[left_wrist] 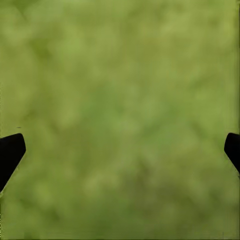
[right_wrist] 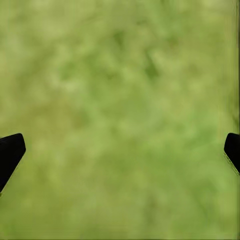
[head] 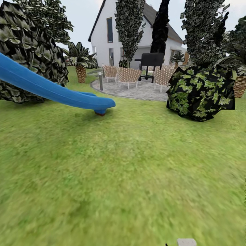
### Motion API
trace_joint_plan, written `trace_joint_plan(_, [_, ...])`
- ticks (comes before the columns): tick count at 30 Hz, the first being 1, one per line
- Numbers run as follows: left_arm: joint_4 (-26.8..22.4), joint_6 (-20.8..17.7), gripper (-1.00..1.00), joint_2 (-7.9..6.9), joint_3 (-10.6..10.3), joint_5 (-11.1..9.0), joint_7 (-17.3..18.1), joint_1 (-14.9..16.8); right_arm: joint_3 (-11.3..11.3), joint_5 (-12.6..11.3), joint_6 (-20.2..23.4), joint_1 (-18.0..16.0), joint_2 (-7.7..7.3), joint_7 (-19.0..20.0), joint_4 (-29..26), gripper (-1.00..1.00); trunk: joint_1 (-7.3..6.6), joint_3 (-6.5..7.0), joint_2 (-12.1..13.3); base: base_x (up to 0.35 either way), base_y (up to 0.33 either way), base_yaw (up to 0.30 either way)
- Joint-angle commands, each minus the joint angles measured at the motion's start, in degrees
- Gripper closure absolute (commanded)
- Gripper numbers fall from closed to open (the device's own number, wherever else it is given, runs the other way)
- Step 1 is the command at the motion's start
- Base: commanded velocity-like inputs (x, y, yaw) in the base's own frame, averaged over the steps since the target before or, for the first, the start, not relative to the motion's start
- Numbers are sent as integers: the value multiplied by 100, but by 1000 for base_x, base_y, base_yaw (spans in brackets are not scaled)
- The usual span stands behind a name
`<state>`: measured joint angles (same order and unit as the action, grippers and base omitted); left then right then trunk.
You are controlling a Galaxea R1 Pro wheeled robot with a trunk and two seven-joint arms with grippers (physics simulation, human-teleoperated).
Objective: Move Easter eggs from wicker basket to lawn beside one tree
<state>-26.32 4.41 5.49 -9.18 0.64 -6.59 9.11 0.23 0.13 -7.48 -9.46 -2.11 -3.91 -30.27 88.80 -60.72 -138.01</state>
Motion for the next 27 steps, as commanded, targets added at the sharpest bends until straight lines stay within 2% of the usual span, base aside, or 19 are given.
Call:
trace_joint_plan(1, [4,14,-100,-4,-43,3,-53,3,3,-2,-17,-3,0,-19,4,-100,2,-5,-1,297,156,-248])
trace_joint_plan(21, [4,16,-100,-4,-44,-3,-53,3,3,13,-17,-3,0,-22,4,-100,2,-5,-1,247,224,-249])
trace_joint_plan(27, [-42,24,-100,27,-49,4,-53,3,3,13,-9,-3,0,-22,4,-100,2,-5,-1,48,47,-251])
